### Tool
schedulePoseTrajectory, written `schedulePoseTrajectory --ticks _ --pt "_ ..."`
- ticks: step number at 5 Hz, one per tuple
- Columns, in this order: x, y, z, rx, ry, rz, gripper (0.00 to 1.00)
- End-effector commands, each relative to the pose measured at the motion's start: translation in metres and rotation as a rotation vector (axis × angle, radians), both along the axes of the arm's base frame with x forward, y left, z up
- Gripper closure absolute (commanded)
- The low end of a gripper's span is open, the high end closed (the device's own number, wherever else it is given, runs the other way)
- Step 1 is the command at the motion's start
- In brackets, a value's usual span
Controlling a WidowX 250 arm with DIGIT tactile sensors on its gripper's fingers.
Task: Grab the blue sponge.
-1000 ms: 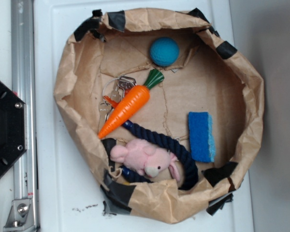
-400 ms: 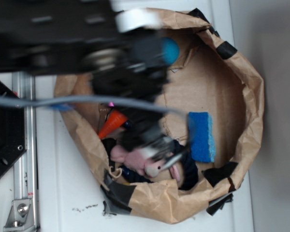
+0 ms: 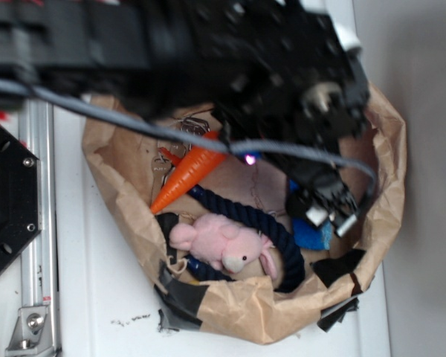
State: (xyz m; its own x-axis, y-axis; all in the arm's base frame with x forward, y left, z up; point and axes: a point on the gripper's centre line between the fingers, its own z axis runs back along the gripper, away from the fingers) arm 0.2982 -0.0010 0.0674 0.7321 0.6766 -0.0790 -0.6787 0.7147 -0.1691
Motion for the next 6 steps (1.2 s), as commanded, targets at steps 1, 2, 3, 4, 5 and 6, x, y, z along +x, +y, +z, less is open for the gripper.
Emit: schedulePoseTrajectory --ticks 1,2,3,4,5,6 --pt "0.009 -0.037 -0.012 0.005 -0.02 0.057 0.0" --pt "0.014 -0.025 -0.008 0.097 -0.106 0.033 0.0" --pt "0.01 0.004 0.018 0.111 -0.224 0.066 0.0" --pt "0.004 0.022 0.029 0.044 -0.275 0.089 0.0" --pt "0.009 0.021 0.028 0.033 -0.277 0.1 0.0" --pt "0.022 0.012 0.012 -0.01 -0.243 0.105 0.0"
